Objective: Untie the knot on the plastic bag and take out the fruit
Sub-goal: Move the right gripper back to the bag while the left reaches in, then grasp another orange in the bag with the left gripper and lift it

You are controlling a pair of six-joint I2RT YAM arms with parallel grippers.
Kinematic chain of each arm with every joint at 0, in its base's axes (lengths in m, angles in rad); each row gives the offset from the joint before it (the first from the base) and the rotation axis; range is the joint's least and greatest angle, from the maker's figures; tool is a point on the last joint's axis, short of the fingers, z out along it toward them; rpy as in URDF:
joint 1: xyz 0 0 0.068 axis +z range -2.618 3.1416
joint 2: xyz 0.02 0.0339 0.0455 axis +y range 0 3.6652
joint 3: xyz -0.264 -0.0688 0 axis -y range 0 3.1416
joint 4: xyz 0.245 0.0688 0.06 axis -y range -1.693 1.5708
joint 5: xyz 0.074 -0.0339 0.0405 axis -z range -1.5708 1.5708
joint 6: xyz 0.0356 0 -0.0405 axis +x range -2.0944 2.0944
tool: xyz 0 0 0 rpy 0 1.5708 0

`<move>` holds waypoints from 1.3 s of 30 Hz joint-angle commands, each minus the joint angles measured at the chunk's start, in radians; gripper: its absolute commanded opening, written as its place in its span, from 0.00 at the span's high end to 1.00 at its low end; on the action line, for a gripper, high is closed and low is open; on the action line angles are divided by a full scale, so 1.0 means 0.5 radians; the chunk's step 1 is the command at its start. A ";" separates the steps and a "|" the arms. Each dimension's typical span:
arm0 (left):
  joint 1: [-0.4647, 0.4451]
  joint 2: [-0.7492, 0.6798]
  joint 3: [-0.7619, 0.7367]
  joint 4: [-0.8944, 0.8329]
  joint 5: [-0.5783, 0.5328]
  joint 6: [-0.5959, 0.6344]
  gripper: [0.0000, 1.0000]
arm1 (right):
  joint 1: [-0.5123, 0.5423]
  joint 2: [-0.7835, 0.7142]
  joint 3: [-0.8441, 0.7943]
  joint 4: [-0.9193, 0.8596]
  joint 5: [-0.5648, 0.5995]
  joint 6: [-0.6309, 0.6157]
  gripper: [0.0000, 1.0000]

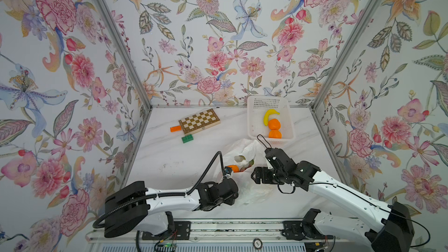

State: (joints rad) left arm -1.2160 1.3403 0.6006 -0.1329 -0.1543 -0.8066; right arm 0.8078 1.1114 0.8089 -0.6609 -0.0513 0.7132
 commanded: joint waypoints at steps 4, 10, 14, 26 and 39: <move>-0.005 -0.296 -0.017 0.078 -0.176 0.038 0.42 | 0.096 0.083 -0.167 0.012 0.164 0.042 0.15; 0.066 -0.519 -0.048 0.132 -0.190 0.049 0.45 | 0.132 0.093 -0.272 0.003 0.189 0.058 0.21; 0.208 -0.482 -0.002 0.055 -0.184 0.036 0.48 | 0.139 0.071 -0.266 0.002 0.191 0.065 0.21; 0.495 0.067 0.422 0.000 0.034 0.165 0.50 | 0.144 0.048 -0.219 -0.022 0.211 0.057 0.20; 0.585 0.557 0.648 -0.067 0.008 0.210 0.17 | 0.161 0.047 -0.177 -0.026 0.209 0.063 0.18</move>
State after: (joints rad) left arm -0.9310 1.5768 0.8932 -0.1265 -0.1360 -0.7231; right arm 0.8810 1.1461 0.7010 -0.6434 0.0387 0.7315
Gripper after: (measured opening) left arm 0.817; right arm 0.819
